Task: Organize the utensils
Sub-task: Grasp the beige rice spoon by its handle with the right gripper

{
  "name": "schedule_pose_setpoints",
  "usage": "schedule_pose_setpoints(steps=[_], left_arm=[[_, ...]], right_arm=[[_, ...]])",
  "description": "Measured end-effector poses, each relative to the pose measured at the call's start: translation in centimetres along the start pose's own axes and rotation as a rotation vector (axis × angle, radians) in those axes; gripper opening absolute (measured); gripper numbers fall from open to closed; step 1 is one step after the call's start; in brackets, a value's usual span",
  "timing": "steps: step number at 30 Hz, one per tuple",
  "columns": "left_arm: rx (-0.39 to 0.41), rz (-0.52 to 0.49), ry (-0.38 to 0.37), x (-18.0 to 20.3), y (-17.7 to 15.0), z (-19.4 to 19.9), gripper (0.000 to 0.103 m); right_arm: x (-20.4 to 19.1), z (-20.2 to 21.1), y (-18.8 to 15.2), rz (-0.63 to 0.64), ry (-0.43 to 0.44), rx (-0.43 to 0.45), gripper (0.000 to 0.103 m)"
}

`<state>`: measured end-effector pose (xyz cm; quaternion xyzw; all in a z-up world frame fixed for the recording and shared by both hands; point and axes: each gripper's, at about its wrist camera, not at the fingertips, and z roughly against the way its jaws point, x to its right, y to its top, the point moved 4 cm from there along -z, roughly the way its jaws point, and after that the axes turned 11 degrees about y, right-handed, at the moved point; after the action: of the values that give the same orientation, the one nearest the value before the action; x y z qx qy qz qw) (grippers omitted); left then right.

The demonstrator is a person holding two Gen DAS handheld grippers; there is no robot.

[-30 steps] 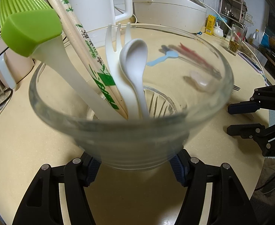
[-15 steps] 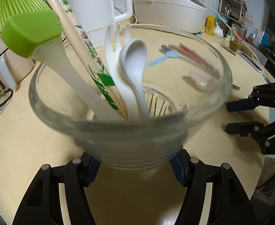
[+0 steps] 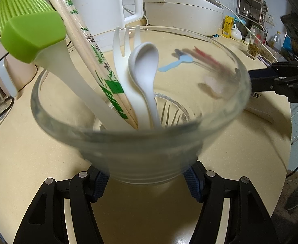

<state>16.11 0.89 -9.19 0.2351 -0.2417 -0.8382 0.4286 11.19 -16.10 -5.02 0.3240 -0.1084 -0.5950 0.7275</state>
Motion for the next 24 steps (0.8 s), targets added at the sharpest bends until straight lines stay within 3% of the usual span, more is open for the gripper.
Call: schedule_pose_setpoints(steps=[11,24], left_arm=[[0.000,0.000,0.000,-0.1,0.0,0.0,0.070],[-0.001,0.002,-0.002,-0.2,-0.1,-0.1,0.070]], right_arm=[[-1.2,-4.1,0.7,0.092,0.022,-0.081,0.038],[-1.6,-6.1,1.2,0.136,0.008,-0.116,0.038]])
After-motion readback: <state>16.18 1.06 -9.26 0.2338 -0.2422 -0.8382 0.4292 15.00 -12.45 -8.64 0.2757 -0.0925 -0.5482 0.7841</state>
